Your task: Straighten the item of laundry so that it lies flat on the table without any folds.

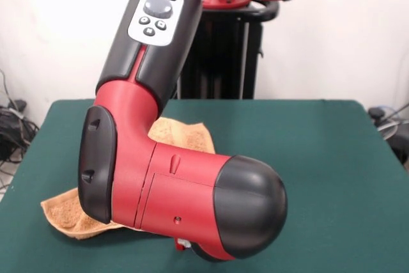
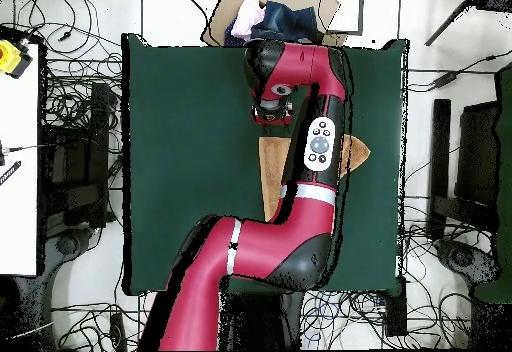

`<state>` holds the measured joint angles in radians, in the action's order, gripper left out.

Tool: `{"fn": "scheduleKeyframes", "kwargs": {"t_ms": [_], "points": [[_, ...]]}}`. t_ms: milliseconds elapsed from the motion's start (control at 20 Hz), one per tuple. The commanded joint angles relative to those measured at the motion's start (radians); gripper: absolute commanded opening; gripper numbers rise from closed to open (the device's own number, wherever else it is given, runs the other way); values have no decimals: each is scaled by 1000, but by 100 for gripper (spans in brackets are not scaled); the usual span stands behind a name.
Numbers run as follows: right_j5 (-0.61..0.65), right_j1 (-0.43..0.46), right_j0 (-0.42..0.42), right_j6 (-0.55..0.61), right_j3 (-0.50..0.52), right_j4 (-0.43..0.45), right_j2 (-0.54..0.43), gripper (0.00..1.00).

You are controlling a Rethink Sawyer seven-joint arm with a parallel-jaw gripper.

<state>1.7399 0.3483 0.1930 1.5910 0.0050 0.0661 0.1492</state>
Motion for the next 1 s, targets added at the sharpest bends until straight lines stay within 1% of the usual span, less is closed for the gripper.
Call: {"fn": "scheduleKeyframes", "kwargs": {"t_ms": [50, 200, 400, 450, 600, 700, 1000], "points": [[-340, 8, -10, 324, 140, 26, -70, 100], [-378, 0, -6, 335, 155, 22, -80, 100], [-379, -7, -5, 325, 171, 17, -83, 100], [-372, -10, -7, 325, 177, 17, -80, 0], [-374, -12, -10, 308, 183, 21, -70, 0], [-404, -16, -7, 330, 187, 18, -71, 0], [-408, -38, -6, 300, 228, 10, -71, 0]]}}
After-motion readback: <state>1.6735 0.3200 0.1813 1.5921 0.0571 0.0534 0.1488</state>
